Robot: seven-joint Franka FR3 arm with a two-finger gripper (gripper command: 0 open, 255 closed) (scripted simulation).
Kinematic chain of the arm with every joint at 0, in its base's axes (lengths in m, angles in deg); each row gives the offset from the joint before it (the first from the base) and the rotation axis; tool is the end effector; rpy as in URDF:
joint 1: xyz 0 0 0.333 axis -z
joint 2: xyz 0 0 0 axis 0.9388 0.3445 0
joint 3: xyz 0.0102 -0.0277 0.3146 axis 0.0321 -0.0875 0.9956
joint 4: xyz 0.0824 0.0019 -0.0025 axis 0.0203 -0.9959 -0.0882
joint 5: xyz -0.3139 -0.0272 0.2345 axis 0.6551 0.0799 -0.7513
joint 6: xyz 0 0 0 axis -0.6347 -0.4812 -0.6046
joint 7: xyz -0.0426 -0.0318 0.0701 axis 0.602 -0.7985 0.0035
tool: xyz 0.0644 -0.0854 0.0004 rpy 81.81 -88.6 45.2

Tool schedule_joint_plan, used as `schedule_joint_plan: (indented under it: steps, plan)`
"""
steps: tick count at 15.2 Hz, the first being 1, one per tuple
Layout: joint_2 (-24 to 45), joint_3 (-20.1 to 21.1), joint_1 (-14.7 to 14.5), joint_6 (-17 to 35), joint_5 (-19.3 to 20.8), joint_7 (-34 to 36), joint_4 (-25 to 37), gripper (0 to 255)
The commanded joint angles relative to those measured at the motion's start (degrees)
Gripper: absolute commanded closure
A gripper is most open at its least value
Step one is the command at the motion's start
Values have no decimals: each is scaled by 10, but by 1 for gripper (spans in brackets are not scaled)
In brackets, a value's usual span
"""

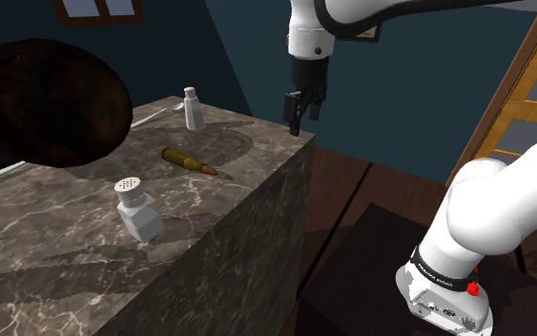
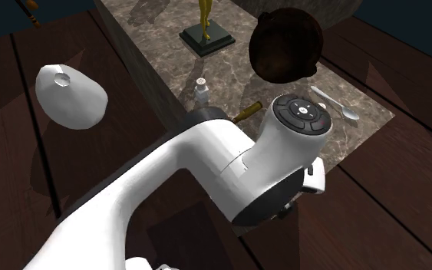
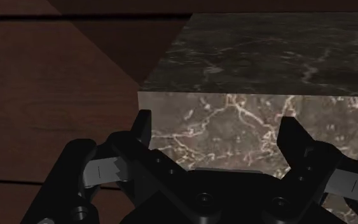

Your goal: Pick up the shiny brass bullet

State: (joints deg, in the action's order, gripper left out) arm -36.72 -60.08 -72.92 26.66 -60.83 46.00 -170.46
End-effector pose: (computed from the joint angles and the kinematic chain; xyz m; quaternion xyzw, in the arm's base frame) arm 0.3737 0.1114 0.5758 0.9986 0.0424 0.0118 0.0297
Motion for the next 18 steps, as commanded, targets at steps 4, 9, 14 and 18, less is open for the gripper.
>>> schedule_joint_plan:
  steps: [4,9,14,18]
  plan:
    - [80,46,-12,7,-10,52,71,0]
    - [170,92,-23,3,-2,108,162,0]
    - [272,134,-40,-13,25,168,272,0]
    - [364,162,-66,-38,61,217,379,0]
